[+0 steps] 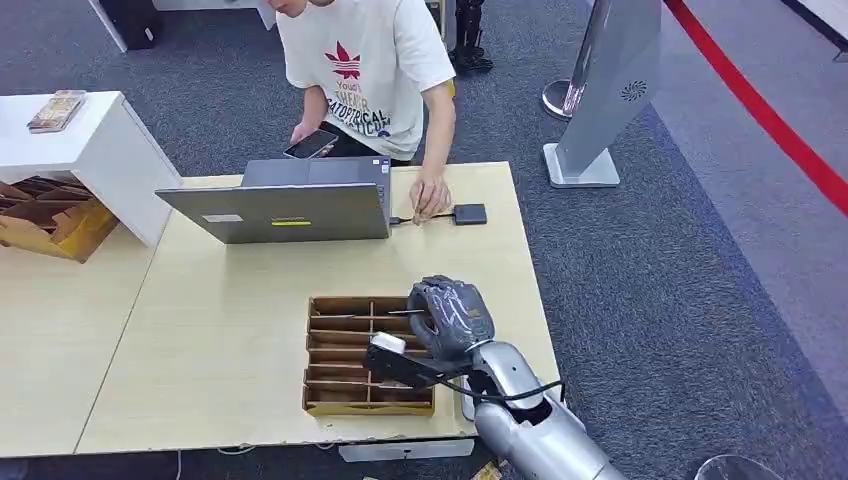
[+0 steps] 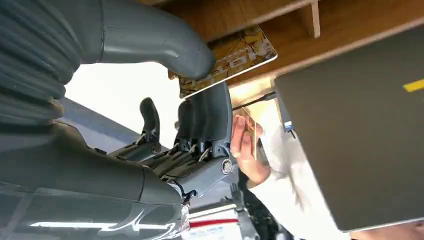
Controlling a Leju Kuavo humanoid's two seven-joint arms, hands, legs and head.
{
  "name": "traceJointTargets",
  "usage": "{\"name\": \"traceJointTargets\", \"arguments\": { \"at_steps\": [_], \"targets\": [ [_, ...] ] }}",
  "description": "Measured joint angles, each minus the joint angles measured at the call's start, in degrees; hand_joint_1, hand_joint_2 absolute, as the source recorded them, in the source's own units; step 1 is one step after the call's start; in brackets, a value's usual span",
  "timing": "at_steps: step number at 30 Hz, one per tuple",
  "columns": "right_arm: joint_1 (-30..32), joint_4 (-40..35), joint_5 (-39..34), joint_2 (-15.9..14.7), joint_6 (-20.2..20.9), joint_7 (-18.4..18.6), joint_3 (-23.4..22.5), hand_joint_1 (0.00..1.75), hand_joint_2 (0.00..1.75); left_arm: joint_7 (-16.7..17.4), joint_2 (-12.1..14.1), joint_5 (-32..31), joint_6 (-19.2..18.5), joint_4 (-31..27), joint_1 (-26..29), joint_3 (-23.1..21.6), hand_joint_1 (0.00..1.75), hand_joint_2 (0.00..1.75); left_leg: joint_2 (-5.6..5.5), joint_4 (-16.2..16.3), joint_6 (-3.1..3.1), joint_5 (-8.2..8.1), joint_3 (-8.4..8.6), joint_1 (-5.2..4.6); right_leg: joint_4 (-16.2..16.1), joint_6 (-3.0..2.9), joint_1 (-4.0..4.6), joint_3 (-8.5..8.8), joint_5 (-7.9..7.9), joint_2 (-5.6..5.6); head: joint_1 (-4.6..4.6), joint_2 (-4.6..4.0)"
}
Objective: Pass the card to the sensor for recognition and then transmit it.
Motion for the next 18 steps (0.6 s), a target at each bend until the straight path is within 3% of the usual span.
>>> {"name": "traceJointTargets", "arguments": {
  "at_steps": [18],
  "targets": [
    [0.04, 1.68, 0.57, 0.04, 0.0, 0.02, -1.51, 1.54, 1.75, 0.5, 0.0, 0.0, 0.09, 0.0, 0.01, -0.07, 0.0, 0.0, 0.01, 0.0, 0.02, 0.01, 0.07, 0.0, 0.0, 0.01, 0.0, 0.07, 0.02, 0.0, 0.0, 0.0]
  ]
}}
